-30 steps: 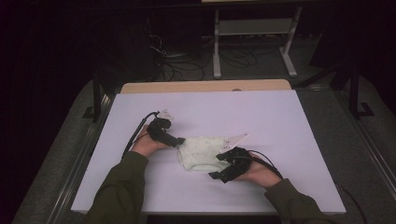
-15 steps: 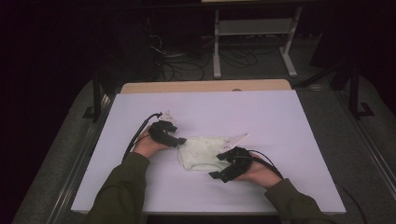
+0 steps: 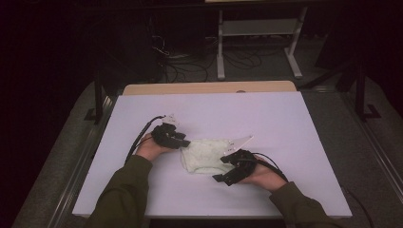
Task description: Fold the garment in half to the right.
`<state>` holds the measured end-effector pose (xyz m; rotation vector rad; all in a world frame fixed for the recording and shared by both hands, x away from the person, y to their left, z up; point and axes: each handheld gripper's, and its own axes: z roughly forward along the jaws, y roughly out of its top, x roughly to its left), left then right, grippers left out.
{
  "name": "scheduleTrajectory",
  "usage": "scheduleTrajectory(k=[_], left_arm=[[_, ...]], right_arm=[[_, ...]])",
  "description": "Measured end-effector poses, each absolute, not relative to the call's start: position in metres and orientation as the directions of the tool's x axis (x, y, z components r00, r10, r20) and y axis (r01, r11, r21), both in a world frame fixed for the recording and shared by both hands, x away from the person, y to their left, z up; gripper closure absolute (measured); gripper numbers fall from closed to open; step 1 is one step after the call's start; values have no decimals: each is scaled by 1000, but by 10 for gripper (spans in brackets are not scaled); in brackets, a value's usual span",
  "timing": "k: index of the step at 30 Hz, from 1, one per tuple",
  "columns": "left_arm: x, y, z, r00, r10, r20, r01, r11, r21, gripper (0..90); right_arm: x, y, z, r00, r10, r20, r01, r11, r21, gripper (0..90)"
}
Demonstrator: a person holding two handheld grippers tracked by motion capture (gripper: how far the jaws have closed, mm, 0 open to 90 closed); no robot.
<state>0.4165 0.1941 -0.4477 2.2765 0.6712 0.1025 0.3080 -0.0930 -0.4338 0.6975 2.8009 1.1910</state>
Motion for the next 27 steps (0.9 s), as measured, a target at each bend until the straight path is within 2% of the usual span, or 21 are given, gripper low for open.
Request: scheduleTrajectory(k=[14,27], left_arm=[[419,196,-450,862,469,-193,459,-560,690,763],[417,194,-448,849,492,-194,478,-557,680,837]], right_arm=[[308,-93,-433,-900,409,154,393,605,693,235],[311,-86,-432,-895,415,165,403,590,700,236]])
